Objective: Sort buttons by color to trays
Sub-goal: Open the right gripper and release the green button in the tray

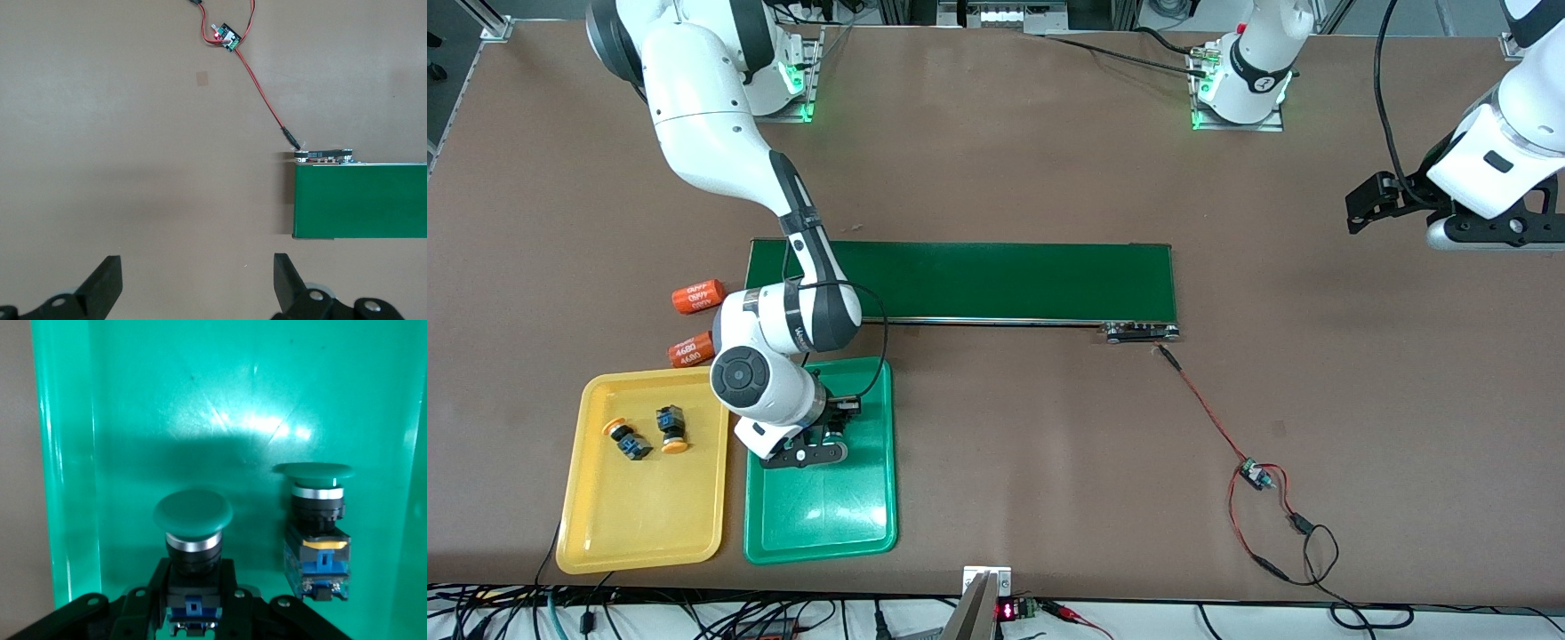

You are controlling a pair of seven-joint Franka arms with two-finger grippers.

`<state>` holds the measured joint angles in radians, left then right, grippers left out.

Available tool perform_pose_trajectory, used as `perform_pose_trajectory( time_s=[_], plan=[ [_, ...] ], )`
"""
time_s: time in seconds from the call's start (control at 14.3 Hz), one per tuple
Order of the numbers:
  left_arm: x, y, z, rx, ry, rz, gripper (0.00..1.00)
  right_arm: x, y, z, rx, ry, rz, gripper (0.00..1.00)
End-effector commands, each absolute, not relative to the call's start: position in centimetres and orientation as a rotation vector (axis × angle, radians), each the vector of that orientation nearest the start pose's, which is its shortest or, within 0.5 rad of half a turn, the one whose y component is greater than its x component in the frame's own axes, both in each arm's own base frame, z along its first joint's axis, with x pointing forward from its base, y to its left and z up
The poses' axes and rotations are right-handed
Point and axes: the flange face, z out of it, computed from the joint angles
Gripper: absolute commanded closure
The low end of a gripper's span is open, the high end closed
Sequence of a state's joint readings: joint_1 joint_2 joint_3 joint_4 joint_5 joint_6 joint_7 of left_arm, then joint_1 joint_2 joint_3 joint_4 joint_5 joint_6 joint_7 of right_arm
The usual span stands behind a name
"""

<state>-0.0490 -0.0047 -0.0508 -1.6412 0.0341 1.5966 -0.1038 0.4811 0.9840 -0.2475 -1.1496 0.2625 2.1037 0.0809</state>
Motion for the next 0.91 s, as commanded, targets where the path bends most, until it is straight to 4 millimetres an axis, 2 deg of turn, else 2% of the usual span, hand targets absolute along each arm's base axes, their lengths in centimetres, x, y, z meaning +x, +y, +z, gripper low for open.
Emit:
perform_pose_trajectory(
  time_s=[0.0, 0.07, 0.14, 0.21, 0.28, 0.42, 0.56, 0.77, 0.84],
  plan=[
    [55.0, -5.0, 60.4, -3.106, 0.023, 0.060, 0.00, 72.7, 24.9, 20.3, -3.103, -0.225, 0.034, 0.98],
    [55.0, -5.0, 60.4, -3.106, 0.023, 0.060, 0.00, 72.5, 25.4, 20.1, -3.104, -0.234, 0.039, 0.97],
    [55.0, -5.0, 60.4, -3.106, 0.023, 0.060, 0.00, 72.5, 25.4, 20.1, -3.103, -0.237, 0.039, 0.86],
    [55.0, -4.9, 60.4, -3.107, 0.020, 0.060, 0.00, 72.4, 25.4, 20.1, -3.103, -0.228, 0.041, 0.28],
    [55.0, -4.9, 60.4, -3.107, 0.020, 0.060, 0.00, 72.5, 25.3, 20.4, -3.102, -0.224, 0.044, 0.00],
    [55.0, -4.9, 60.3, -3.106, 0.020, 0.062, 0.00, 72.2, 25.5, 21.2, -3.103, -0.198, 0.081, 0.00],
    [55.0, -4.9, 60.4, -3.107, 0.020, 0.060, 0.00, 72.2, 25.1, 23.2, -3.105, -0.128, 0.102, 0.00],
    [55.0, -4.9, 60.4, -3.107, 0.020, 0.060, 0.00, 71.9, 24.7, 27.4, -3.119, 0.020, 0.129, 0.00],
    [55.0, -4.9, 60.4, -3.107, 0.020, 0.060, 0.00, 71.8, 24.1, 29.6, -3.120, 0.045, 0.139, 0.00]
  ],
)
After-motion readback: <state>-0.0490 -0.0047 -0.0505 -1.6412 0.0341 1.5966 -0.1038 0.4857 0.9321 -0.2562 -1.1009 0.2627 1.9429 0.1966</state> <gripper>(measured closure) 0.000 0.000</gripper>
